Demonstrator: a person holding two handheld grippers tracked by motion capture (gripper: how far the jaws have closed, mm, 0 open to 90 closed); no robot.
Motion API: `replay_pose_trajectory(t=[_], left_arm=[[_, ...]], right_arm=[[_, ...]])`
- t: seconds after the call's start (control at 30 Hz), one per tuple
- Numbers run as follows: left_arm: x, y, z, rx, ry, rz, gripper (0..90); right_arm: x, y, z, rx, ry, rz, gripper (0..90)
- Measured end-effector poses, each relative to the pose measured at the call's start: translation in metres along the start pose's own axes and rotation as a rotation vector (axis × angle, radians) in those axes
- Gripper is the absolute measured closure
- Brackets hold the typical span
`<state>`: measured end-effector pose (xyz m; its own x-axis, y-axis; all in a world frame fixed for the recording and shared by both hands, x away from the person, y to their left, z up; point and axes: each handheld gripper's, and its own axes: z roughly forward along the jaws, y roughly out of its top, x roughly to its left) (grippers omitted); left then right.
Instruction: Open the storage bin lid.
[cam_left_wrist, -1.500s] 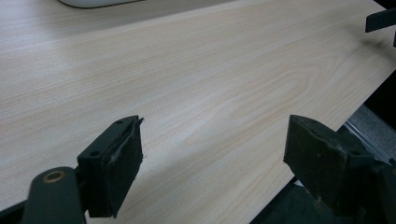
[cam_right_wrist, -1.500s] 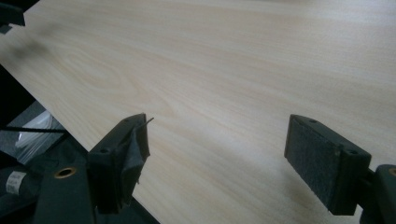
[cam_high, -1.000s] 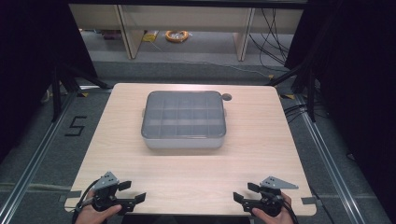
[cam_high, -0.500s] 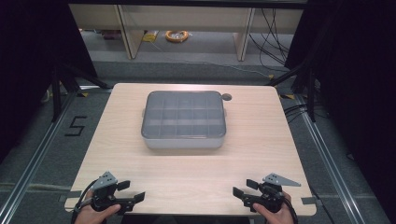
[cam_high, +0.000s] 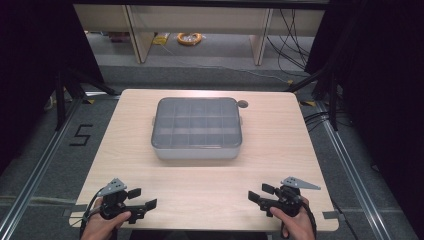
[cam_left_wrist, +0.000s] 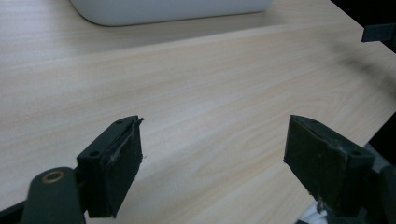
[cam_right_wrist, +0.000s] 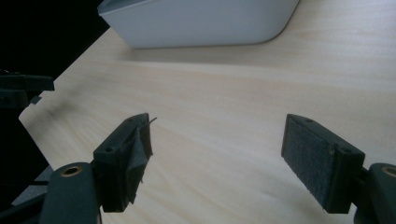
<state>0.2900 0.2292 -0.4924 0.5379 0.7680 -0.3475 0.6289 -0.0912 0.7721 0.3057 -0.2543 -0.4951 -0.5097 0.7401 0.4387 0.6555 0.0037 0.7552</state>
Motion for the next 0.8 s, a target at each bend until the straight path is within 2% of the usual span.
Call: replay_pose_trajectory(t=[0.07, 0.1, 0.13, 0.2, 0.27, 0.3, 0.33, 0.37, 0.5, 0.53, 0.67, 0.7, 0.73, 0.8], left_arm=[[0.005, 0.007, 0.004, -0.003, 0.018, -0.006, 18.6], [0.006, 0.009, 0.005, 0.003, 0.018, -0.011, 18.6], [0.006, 0.009, 0.005, 0.003, 0.018, -0.011, 18.6], [0.007, 0.016, 0.011, 0.001, 0.018, -0.012, 18.6], [0.007, 0.019, 0.013, -0.006, 0.020, -0.004, 18.6], [0.006, 0.020, 0.014, -0.004, 0.025, 0.002, 18.6], [0.006, 0.021, 0.015, -0.007, 0.021, 0.016, 18.6], [0.004, 0.022, 0.016, -0.002, 0.016, 0.012, 18.4], [0.007, 0.029, 0.022, -0.015, 0.021, 0.020, 18.5], [0.010, 0.035, 0.023, -0.012, 0.017, 0.002, 18.6], [0.016, 0.043, 0.024, -0.028, 0.017, -0.013, 18.7], [0.018, 0.046, 0.025, -0.035, 0.014, -0.016, 18.9], [0.024, 0.052, 0.025, -0.033, 0.012, -0.020, 19.0], [0.029, 0.057, 0.028, -0.036, 0.016, -0.022, 19.0]], right_arm=[[-0.006, 0.010, 0.006, -0.017, -0.004, -0.020, 25.2], [-0.003, 0.011, 0.008, -0.003, 0.012, 0.033, 25.2], [-0.003, 0.011, 0.008, -0.003, 0.012, 0.033, 25.2], [-0.007, 0.016, 0.017, -0.006, 0.013, 0.002, 25.4], [-0.007, 0.019, 0.020, -0.001, 0.021, -0.005, 25.4], [-0.005, 0.022, 0.022, -0.002, 0.018, 0.013, 25.4], [-0.006, 0.025, 0.023, -0.006, 0.025, -0.007, 25.4], [-0.007, 0.034, 0.023, -0.017, 0.038, 0.001, 25.4], [-0.012, 0.047, 0.024, -0.033, 0.022, -0.017, 25.4], [-0.015, 0.055, 0.028, -0.035, 0.019, -0.014, 25.7], [-0.019, 0.063, 0.034, -0.042, 0.028, 0.003, 26.4], [-0.017, 0.064, 0.035, -0.038, 0.032, 0.037, 26.5], [-0.021, 0.070, 0.038, -0.045, 0.050, 0.012, 26.7], [-0.024, 0.076, 0.043, -0.048, 0.038, 0.000, 26.8]])
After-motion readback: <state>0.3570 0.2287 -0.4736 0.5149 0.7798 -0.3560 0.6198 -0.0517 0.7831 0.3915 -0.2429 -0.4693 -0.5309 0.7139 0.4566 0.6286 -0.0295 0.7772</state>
